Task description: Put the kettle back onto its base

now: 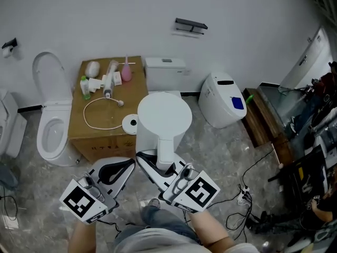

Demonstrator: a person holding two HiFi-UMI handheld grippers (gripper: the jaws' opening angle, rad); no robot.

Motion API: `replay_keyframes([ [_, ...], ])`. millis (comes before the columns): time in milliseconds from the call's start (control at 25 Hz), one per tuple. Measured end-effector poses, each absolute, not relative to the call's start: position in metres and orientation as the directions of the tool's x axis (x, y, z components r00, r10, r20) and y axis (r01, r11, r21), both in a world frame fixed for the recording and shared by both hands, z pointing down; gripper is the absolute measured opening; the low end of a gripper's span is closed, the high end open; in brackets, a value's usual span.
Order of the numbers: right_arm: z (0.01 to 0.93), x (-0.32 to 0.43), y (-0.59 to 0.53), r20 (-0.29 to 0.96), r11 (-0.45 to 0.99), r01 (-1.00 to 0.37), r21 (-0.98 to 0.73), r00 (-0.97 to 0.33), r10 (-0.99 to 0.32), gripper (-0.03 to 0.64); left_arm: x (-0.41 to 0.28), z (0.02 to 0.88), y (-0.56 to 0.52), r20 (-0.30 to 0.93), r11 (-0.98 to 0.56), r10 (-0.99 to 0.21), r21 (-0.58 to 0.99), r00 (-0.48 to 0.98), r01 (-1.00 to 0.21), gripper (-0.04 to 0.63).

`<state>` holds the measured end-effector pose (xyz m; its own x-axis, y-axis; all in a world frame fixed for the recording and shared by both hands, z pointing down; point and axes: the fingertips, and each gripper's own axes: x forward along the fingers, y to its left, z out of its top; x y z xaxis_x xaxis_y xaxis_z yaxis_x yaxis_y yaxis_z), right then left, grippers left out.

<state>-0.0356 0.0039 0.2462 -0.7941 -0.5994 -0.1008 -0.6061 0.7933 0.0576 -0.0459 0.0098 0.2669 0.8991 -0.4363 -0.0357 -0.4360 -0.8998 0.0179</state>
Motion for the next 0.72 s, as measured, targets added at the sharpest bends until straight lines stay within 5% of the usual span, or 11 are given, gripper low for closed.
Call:
replay_keyframes([
  [720, 0.298, -0.003, -0.132, -0.062, 0.879, -0.477, 0.004, -0.877, -0.476, 0.006, -0.007, 0.301, -0.103, -0.014, -0.875, -0.485, 0.013, 0.875, -0.485, 0.008],
])
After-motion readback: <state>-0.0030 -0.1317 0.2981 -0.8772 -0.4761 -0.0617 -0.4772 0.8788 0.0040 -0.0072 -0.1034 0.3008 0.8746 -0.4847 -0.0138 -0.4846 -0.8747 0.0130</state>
